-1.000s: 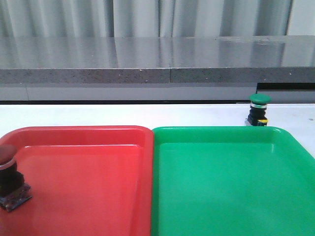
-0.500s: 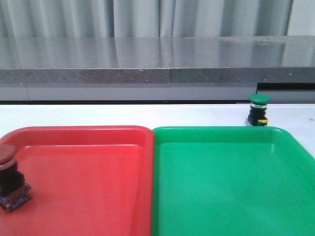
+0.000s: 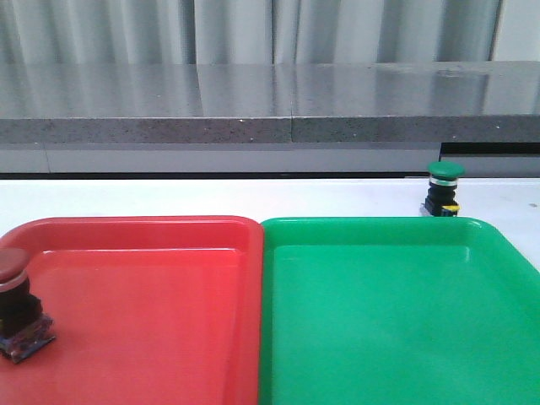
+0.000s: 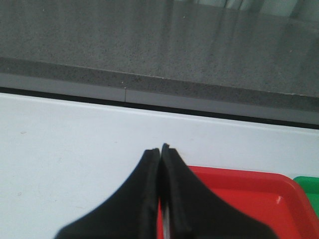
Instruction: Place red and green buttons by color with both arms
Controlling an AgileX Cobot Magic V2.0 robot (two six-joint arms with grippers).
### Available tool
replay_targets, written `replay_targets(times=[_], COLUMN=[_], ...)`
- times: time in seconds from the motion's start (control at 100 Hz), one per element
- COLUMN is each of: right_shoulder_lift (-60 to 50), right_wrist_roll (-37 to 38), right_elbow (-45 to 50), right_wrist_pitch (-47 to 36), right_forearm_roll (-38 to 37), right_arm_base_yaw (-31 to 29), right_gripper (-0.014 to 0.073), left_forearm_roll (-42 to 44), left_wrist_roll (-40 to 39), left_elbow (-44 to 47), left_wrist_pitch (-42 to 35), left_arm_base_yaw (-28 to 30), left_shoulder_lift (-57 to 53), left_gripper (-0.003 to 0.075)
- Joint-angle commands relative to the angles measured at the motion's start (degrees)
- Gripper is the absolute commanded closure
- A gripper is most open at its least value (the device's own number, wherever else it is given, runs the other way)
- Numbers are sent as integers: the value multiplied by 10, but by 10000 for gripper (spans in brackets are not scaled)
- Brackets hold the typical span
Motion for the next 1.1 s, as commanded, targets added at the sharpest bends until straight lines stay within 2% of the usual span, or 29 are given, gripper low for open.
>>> replay_targets(times=[0.0, 0.15, 0.54, 0.68, 0.78, 0.91, 0.99, 1.09], right_shoulder_lift=[-13, -13, -13, -13, -13, -13, -13, -13], right_wrist_roll=[0, 0, 0, 0, 0, 0, 0, 0], right_elbow=[-11, -11, -11, -11, -11, -11, -11, -11], right_wrist_pitch=[-48, -48, -48, -48, -48, -48, -48, -48], right_forearm_roll=[-1, -1, -1, -1, -1, -1, -1, -1], right_arm_base_yaw=[-1, -1, -1, -1, -1, -1, -1, -1], right_gripper=[649, 649, 649, 649, 649, 649, 649, 649], left_forearm_roll=[13, 13, 28, 54, 27, -118, -188, -234], left_wrist_roll=[-2, -2, -1, 4, 84, 230, 299, 336], left_elbow=[4, 28, 120, 151, 161, 171, 198, 240], left_wrist_pitch=[-56, -19, -21, -53, -78, -105, -168, -246], left_arm_base_yaw=[1, 2, 2, 11, 47, 114, 160, 194], left_shoulder_lift=[-26, -88, -204, -234, -243, -243, -243, -243], left_gripper=[741, 741, 741, 741, 741, 741, 741, 741])
